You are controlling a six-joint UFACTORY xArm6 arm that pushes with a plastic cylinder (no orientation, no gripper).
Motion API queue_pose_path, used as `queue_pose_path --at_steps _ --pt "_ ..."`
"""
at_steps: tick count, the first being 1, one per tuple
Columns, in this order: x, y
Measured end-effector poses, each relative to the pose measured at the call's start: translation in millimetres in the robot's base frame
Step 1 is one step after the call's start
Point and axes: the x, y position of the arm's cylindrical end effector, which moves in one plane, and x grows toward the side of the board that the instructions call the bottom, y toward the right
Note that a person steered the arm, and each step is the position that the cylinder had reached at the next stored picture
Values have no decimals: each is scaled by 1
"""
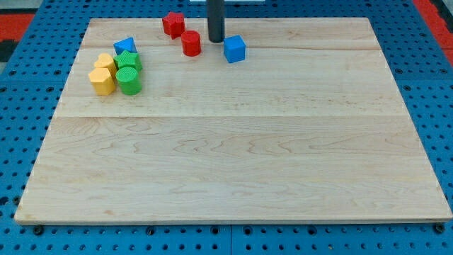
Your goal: Move the blue cube towards the center right of the board
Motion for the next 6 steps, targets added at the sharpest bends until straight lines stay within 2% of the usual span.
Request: queue_pose_path --at_steps 1,2,3,4,5,6 --pt "61 53" --pt "98 62" --pt "103 24" --pt "140 25" --pt "145 113" --pt "145 149"
